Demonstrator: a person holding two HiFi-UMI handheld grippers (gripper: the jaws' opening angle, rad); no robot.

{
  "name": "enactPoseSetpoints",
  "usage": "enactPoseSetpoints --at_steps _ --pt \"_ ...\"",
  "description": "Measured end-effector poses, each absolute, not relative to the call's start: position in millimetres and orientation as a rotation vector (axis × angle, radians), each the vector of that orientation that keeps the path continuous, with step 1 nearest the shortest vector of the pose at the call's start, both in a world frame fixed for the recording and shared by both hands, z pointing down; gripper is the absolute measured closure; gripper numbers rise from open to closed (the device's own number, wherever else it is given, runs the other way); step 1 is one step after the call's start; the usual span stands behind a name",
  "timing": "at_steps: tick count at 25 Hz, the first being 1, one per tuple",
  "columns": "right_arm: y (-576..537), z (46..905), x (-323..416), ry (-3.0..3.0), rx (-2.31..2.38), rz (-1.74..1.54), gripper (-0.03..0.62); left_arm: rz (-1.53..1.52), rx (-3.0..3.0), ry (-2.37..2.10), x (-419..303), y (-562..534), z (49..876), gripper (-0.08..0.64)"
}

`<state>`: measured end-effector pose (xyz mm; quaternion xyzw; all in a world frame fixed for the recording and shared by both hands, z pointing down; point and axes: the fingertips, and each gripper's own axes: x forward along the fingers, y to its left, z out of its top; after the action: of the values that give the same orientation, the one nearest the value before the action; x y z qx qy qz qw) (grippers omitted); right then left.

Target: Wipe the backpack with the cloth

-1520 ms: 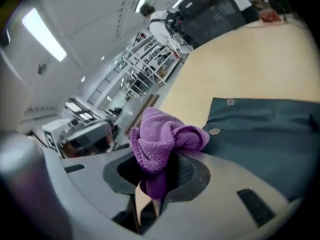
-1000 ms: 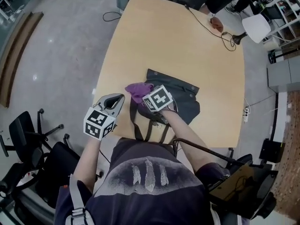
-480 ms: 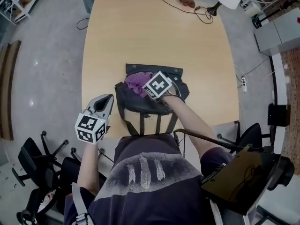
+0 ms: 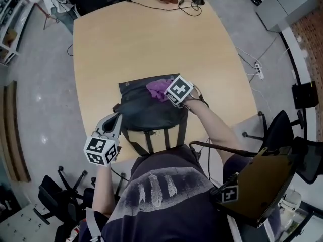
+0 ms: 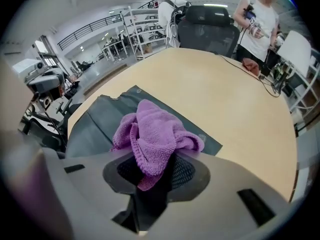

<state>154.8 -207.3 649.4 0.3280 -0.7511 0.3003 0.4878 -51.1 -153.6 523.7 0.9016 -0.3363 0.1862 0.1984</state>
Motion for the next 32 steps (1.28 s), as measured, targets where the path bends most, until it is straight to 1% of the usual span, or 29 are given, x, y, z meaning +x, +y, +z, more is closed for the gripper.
enactPoseSetpoints --at_steps 9,15,17,21,26,32 --pt "-222.4 643.8 233.2 -1.75 0.948 0.655 0.482 0.54 2.56 -0.923 -29.9 -163.6 506.8 0.552" --pt "-247.4 601.0 299.0 -1.688 1.151 0.593 0.482 0.547 2.506 -0.991 -37.3 -162.8 516.7 0.552" --pt "-256.0 592.3 306.5 -1.675 1.212 0.574 0.482 0.547 2.503 -0.992 -35.8 -162.5 517.8 0.552" --pt "-264.9 615.5 278.5 -1.661 1.153 0.57 0.482 0.542 2.504 -1.002 -35.0 -159.9 516.0 0.552" --pt "-261.3 652.2 215.4 -1.664 0.979 0.539 0.482 0.527 2.475 -1.061 -49.5 -155.7 514.0 0.552" --pt "-263.2 656.9 123.3 -1.762 0.814 0.516 0.482 0.45 2.401 -1.122 -87.1 -154.0 519.7 0.552"
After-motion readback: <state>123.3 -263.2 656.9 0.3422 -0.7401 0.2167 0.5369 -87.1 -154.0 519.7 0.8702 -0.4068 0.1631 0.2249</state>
